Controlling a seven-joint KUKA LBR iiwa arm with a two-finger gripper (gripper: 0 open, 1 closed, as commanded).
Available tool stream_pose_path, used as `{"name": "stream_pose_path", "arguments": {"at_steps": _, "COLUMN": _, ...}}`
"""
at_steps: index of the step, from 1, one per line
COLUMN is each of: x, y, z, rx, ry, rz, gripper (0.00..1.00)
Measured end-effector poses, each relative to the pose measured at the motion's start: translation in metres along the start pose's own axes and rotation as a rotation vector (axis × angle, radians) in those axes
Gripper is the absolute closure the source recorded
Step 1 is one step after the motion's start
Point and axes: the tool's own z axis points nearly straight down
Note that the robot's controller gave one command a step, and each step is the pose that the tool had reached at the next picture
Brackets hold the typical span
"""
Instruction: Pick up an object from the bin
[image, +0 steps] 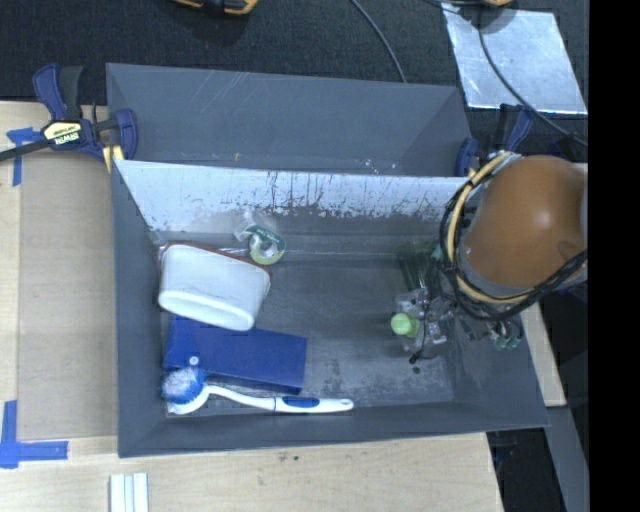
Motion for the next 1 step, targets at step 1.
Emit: {"name": "stream_pose_path", "arguments": {"at_steps": 1, "x": -0.0162, "y": 0.0337, "z": -0.1057, "rx": -0.002, "ry": 0.004, "rz": 0.007, "gripper": 1.0}}
